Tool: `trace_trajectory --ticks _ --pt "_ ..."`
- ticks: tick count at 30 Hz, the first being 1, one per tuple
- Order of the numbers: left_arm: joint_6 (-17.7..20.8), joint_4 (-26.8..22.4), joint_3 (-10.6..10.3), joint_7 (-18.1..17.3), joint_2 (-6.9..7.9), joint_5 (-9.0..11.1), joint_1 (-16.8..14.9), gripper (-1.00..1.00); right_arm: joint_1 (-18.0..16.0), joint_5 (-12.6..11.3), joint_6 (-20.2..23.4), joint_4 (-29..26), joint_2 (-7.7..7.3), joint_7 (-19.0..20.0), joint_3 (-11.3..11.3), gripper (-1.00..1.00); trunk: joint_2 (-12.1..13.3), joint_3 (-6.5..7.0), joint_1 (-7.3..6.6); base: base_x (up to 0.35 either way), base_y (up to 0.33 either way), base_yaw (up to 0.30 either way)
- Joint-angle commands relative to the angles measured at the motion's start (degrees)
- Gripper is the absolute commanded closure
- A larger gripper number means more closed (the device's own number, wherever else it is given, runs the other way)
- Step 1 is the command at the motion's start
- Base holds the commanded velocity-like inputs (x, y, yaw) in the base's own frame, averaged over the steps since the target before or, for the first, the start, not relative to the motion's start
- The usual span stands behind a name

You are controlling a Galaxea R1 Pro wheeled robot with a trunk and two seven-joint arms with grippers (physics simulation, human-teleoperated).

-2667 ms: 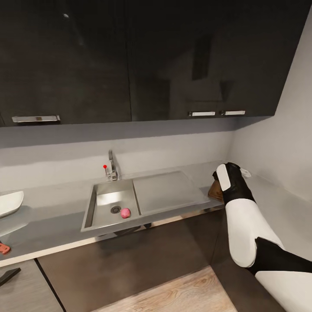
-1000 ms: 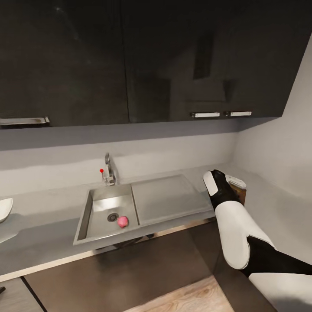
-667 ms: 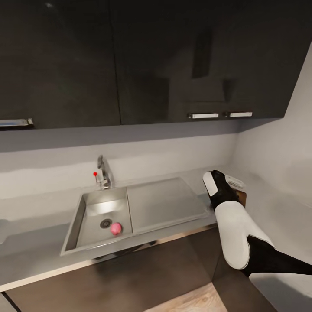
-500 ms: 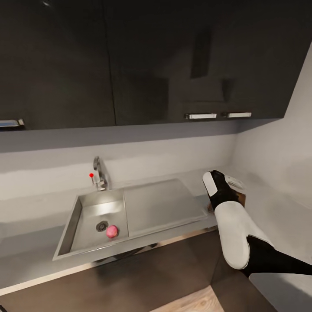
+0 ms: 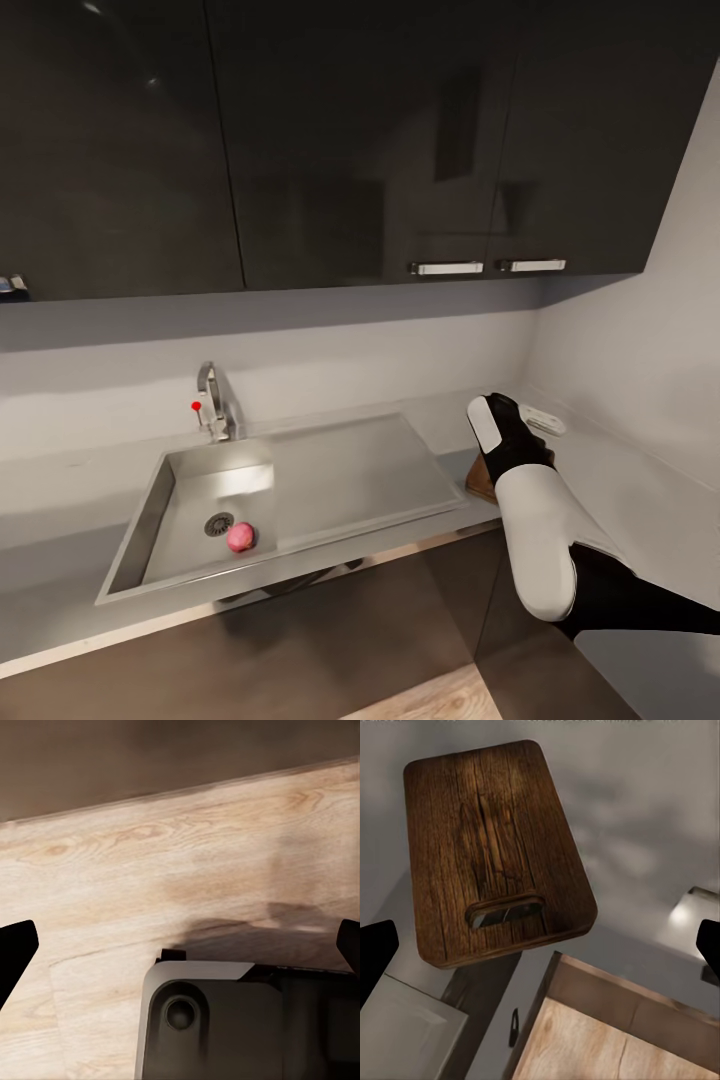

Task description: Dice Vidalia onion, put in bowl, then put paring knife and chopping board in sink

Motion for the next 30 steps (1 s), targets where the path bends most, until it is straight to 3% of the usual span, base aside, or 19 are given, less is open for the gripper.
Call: trace_trajectory --ticks 1,11,30 --pt "0.03 -0.07 -0.04 -0.02 0.02 0.6 0.01 -1.0 -0.05 -0.09 0.42 -0.11 0.03 -0.23 -0.12 -1.0 -0.11 -0.11 0.03 0.0 -0.008 0.0" --pt "0.04 -0.03 -0.04 -0.02 0.05 0.6 0.01 -1.0 -0.05 -0.05 0.36 -0.11 0.02 -3.4 -0.22 -1.0 -0.11 -0.37 0.03 0.0 -0.001 0.022" --pt "0.04 0.96 -0.04 -0.02 0.02 0.6 0.01 -1.0 -0.05 -0.14 -4.69 3.84 -0.63 -3.76 -0.56 -1.0 -0.11 -2.0 0.03 0.0 0.0 0.07"
